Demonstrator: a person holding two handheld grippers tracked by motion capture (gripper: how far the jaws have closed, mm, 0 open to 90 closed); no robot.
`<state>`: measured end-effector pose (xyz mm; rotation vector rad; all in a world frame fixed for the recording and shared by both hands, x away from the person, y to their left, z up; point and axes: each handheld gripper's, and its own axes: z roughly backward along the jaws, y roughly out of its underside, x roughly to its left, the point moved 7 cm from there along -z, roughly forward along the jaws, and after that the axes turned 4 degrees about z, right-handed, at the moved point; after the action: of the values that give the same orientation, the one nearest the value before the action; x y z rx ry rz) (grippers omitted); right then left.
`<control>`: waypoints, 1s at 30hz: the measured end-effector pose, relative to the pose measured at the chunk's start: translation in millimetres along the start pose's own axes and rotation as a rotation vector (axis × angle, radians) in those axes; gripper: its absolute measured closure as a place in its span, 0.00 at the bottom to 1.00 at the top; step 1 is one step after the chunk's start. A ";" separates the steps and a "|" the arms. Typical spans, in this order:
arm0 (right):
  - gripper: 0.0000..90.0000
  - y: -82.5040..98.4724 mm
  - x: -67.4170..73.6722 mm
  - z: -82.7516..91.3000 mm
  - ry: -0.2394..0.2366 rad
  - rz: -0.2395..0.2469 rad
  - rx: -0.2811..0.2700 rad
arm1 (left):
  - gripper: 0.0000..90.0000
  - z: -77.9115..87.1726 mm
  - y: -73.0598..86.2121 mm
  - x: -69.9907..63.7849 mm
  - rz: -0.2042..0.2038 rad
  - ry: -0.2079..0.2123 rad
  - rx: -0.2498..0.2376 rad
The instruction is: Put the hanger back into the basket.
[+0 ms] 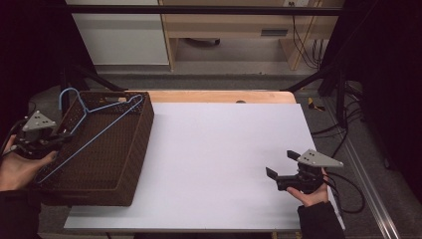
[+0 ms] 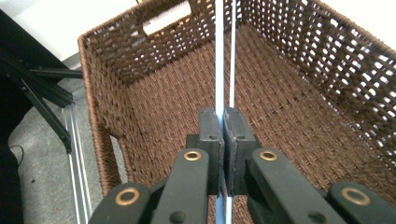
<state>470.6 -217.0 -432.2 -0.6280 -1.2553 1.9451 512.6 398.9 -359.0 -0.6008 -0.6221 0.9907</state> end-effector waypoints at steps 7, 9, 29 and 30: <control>0.05 0.0 -0.2 0.4 0.001 -0.001 0.001 | 0.97 -22.0 11.4 -9.0 0.012 0.026 0.015; 0.05 -0.1 -0.2 0.4 0.002 -0.001 0.000 | 0.97 -28.6 14.3 -12.5 0.014 0.032 0.020; 0.05 0.7 -1.1 0.1 0.004 0.002 0.002 | 0.90 -55.8 30.1 -31.3 -0.013 0.033 0.067; 0.05 0.5 -1.3 0.3 0.004 0.002 0.000 | 0.86 -53.5 28.7 -32.0 -0.007 0.034 0.058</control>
<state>471.0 -218.3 -432.5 -0.6334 -1.2527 1.9447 521.5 373.1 -422.0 -0.5629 -0.5628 0.9868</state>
